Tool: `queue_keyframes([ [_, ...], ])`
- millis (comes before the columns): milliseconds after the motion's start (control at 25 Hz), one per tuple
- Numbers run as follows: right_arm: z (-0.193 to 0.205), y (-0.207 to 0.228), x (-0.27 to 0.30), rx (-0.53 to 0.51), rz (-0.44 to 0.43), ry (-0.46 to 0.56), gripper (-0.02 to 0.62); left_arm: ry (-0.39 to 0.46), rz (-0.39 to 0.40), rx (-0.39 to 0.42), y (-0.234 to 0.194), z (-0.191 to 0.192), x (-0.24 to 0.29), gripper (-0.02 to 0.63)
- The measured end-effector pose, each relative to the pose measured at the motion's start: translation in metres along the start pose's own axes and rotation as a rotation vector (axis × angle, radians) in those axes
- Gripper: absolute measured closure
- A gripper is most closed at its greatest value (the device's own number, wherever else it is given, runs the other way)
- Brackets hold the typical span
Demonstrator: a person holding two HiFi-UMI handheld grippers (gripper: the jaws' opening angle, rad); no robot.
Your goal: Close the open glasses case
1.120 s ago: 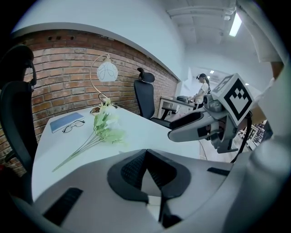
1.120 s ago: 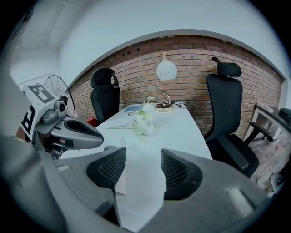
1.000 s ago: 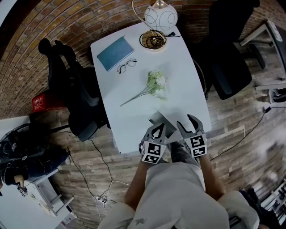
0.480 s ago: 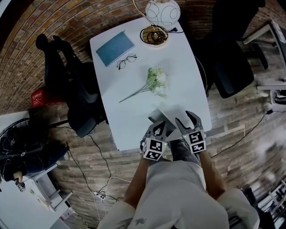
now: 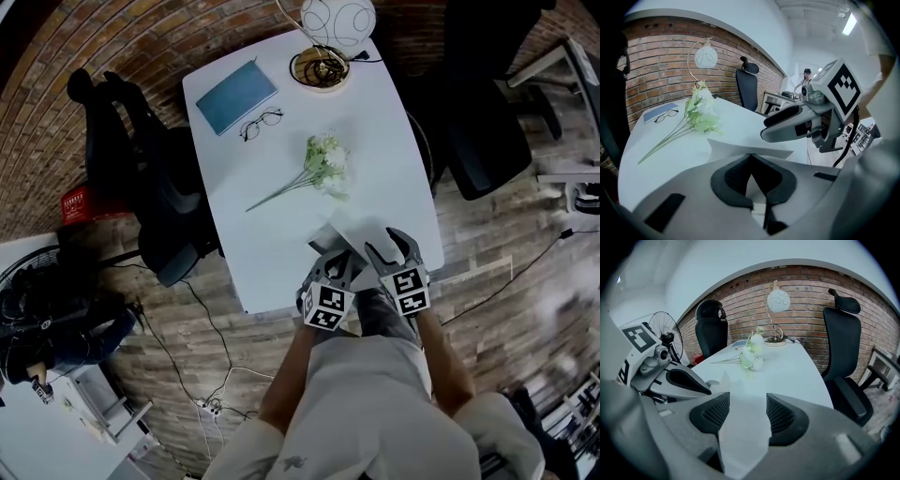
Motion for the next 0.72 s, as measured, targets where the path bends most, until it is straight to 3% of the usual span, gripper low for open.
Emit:
queue_keyframes([
  [720, 0.0052, -0.0073, 0.009, -0.006, -0.006, -0.024, 0.348, -0.002, 0.025, 0.013, 0.0042, 0.0002, 0.0086, 0.601],
])
Point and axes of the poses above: the fingertips, and each gripper's own axes: x forward along the fingers, y to its right, z out of its underside, the point moved 6 cm from there along -x, backward along the fingers, and after that the axes turned 8 degrees about x, right-handed, at the moved point
